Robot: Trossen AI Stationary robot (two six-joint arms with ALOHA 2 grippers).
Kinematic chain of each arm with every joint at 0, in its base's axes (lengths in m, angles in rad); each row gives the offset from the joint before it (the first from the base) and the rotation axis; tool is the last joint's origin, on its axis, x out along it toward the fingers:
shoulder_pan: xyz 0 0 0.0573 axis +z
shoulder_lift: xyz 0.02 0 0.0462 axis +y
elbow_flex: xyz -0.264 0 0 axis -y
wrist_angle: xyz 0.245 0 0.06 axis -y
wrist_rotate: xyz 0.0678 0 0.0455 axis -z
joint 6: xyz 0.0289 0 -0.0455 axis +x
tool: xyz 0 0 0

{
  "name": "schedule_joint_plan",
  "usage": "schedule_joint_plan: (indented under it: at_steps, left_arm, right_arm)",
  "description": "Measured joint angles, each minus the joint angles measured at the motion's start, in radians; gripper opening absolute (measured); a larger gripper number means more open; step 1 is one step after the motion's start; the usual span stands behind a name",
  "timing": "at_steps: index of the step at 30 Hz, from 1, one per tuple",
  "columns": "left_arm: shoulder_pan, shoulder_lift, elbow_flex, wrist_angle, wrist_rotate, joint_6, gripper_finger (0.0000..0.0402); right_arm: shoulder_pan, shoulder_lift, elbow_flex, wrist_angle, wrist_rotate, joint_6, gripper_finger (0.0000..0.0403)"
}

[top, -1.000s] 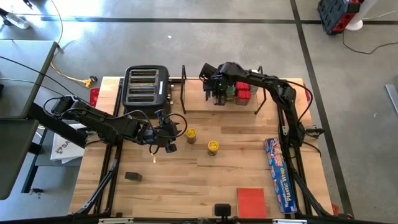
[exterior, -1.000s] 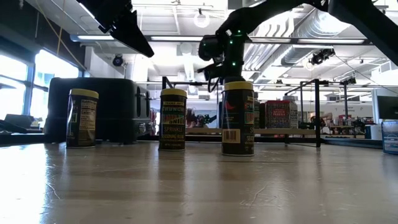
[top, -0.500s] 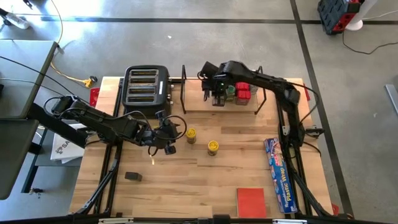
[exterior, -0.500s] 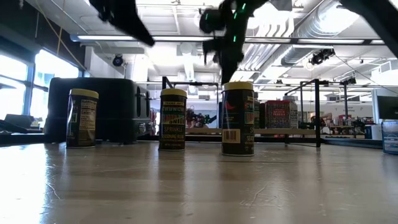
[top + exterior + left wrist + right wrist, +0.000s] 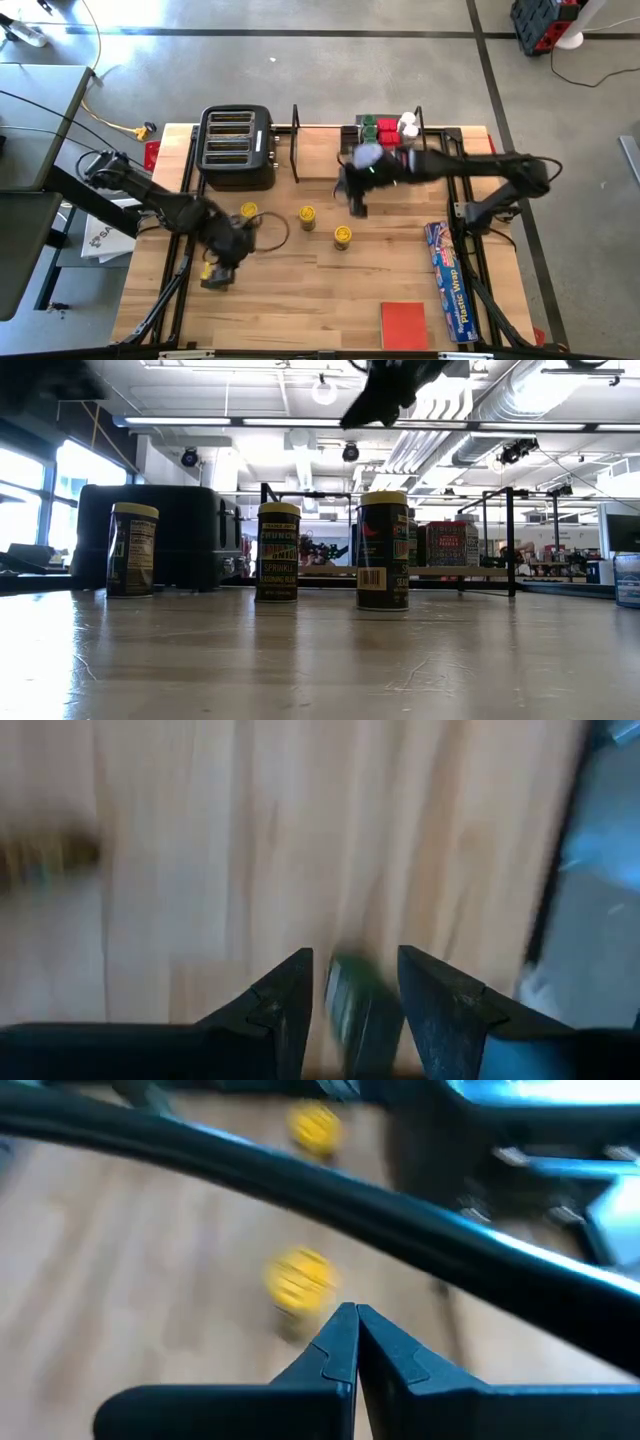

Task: Shelf spices
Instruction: Put the black seasoning can on the shelf aligned with the other seasoning cans

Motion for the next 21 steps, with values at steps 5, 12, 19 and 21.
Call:
schedule_joint_plan:
  at_steps: [5, 12, 19, 21]
  left_arm:
    - [-0.155, 0.001, -0.085, -0.073, 0.005, -0.189, 0.0143]
    - [-0.304, 0.001, -0.162, 0.003, 0.023, -0.364, 0.0193]
    - [-0.386, 0.035, -0.173, 0.041, -0.078, -0.326, 0.0242]
    - [-0.397, 0.057, -0.173, 0.04, -0.076, -0.316, 0.0245]
  right_arm:
    - [0.13, -0.07, -0.186, 0.289, -0.005, 0.095, 0.0002]
    - [0.237, -0.085, -0.228, 0.315, 0.131, 0.119, 0.0002]
    - [0.247, -0.085, -0.228, 0.317, 0.147, 0.119, 0.0002]
    - [0.248, -0.085, -0.228, 0.317, 0.147, 0.119, 0.0002]
